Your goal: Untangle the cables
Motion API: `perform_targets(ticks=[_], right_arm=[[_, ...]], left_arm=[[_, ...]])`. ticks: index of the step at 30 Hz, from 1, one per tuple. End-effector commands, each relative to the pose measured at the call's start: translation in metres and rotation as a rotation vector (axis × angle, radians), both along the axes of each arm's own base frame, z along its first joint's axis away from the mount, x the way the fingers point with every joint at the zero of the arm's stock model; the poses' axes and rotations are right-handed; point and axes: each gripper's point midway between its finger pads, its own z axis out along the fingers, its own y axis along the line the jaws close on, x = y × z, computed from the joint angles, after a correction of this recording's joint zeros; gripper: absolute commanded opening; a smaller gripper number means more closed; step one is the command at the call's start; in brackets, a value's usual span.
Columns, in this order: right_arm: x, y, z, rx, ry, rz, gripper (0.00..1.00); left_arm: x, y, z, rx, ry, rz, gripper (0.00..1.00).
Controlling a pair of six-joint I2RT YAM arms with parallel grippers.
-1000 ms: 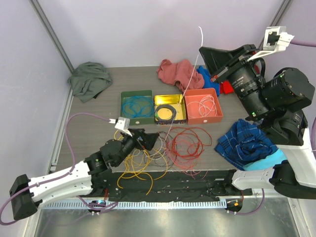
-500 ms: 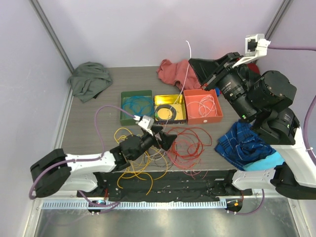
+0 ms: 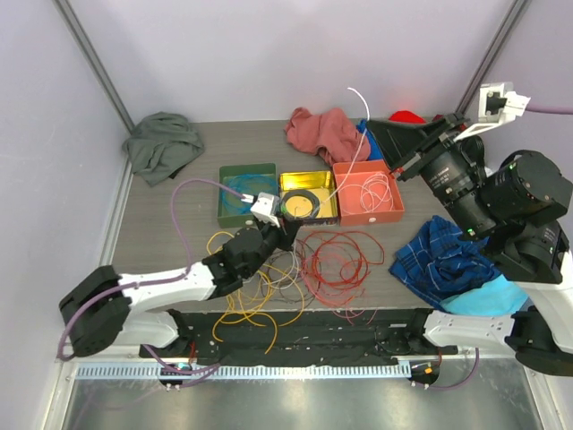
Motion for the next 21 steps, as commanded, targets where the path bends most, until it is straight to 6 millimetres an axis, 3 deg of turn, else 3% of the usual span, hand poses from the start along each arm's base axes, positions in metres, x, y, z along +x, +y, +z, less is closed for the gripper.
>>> perform_targets(ticks=[1, 2, 3, 4, 5, 6, 7, 8, 11, 12, 13, 17, 19, 21], right_arm=[[0.0, -0.005, -0.006, 0.029, 0.0, -0.015, 0.01], [0.001, -0.004, -0.009, 0.029, 0.005, -0.017, 0.01], [0.001, -0.002, -0.017, 0.02, 0.015, -0.013, 0.01], [0.001, -0.001, -0.019, 0.02, 0.017, -0.009, 0.03], [0.001, 0.001, -0.023, 0.021, 0.028, -0.003, 0.26], [0.004, 0.006, -0.036, 0.0, 0.05, -0.001, 0.39], [0.003, 0.004, -0.042, -0.003, 0.058, 0.0, 0.49], [0.007, 0.012, -0.062, -0.024, 0.093, 0.001, 0.61], [0.007, 0.014, -0.092, -0.05, 0.141, 0.005, 0.68], [0.01, 0.023, -0.118, -0.086, 0.178, 0.017, 0.68], [0.011, 0.025, -0.129, -0.094, 0.193, 0.018, 0.68], [0.011, 0.04, -0.182, -0.136, 0.248, 0.058, 0.67], [0.008, 0.047, -0.187, -0.12, 0.241, 0.092, 0.66], [0.008, 0.056, -0.198, -0.124, 0.239, 0.121, 0.66]], left_arm=[[-0.003, 0.016, 0.063, -0.037, -0.067, 0.024, 0.0], [-0.008, 0.023, 0.085, -0.065, -0.092, 0.023, 0.0], [-0.01, 0.027, 0.083, -0.029, -0.073, 0.023, 0.0], [-0.011, 0.031, 0.108, -0.051, -0.098, 0.027, 0.0], [-0.013, 0.036, 0.121, -0.056, -0.107, 0.032, 0.0], [-0.019, 0.043, 0.127, -0.026, -0.097, 0.025, 0.0], [-0.021, 0.046, 0.163, -0.066, -0.131, 0.025, 0.0], [-0.023, 0.05, 0.178, -0.061, -0.142, 0.022, 0.0], [-0.032, 0.059, 0.235, -0.071, -0.183, 0.0, 0.0], [-0.035, 0.06, 0.251, -0.08, -0.199, -0.01, 0.0], [-0.04, 0.06, 0.279, -0.094, -0.219, -0.034, 0.0], [-0.048, 0.062, 0.336, -0.108, -0.261, -0.068, 0.0], [-0.05, 0.064, 0.365, -0.132, -0.302, -0.069, 0.0], [-0.049, 0.066, 0.377, -0.128, -0.329, -0.062, 0.0]])
